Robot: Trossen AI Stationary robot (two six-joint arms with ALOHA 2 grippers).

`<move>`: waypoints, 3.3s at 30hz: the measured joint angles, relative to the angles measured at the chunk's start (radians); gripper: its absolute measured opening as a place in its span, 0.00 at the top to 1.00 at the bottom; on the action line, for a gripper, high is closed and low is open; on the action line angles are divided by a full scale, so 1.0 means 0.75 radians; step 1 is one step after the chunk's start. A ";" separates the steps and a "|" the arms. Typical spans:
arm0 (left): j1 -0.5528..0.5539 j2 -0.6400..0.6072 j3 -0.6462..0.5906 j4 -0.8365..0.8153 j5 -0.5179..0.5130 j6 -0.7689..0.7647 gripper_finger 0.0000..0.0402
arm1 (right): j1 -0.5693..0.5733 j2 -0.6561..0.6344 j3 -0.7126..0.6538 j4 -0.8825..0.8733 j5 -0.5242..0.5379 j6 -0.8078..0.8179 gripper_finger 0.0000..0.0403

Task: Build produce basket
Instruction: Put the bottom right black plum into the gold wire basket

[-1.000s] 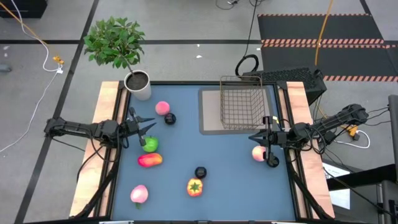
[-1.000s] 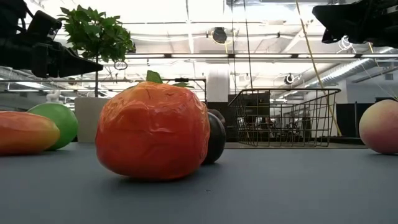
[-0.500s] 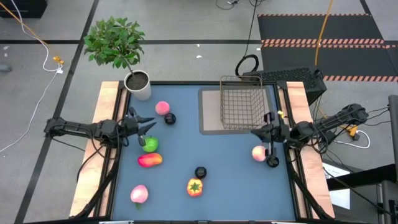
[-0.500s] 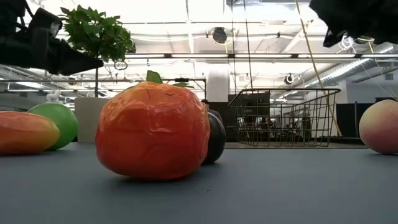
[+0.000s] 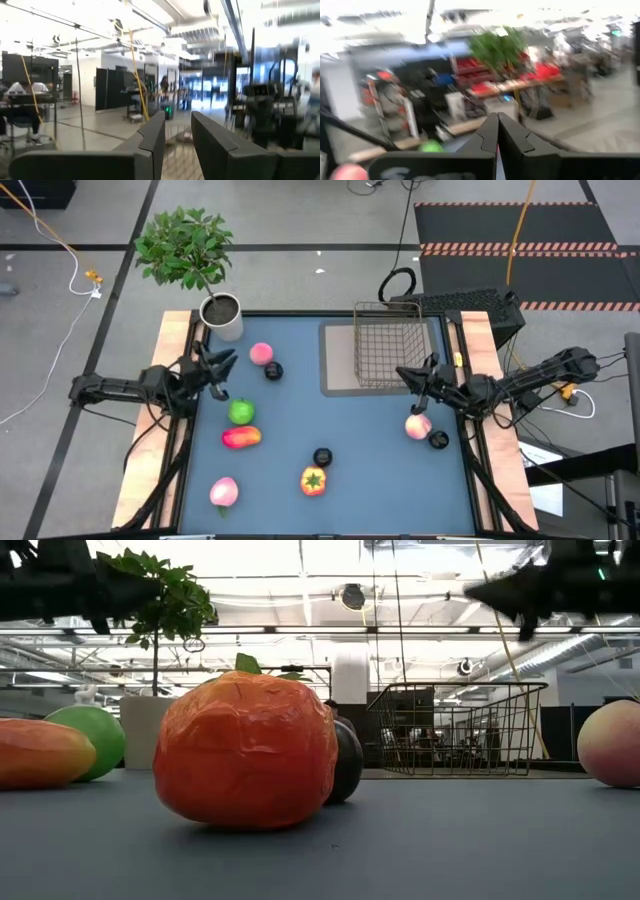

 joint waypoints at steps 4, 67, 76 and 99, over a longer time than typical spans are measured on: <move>0.007 0.000 0.000 0.053 0.000 -0.102 0.76 | 0.002 0.089 0.138 -0.075 -0.146 0.007 1.00; 0.248 0.000 0.001 0.019 -0.255 0.086 0.76 | 0.083 0.454 0.247 0.049 0.060 -0.087 0.73; 0.247 0.000 0.001 0.032 -0.135 0.015 0.76 | 0.038 0.557 0.298 0.039 -0.096 -0.028 0.73; 0.183 0.136 0.000 -0.197 0.432 -0.177 0.68 | 0.018 0.487 0.727 -0.919 0.174 0.164 0.48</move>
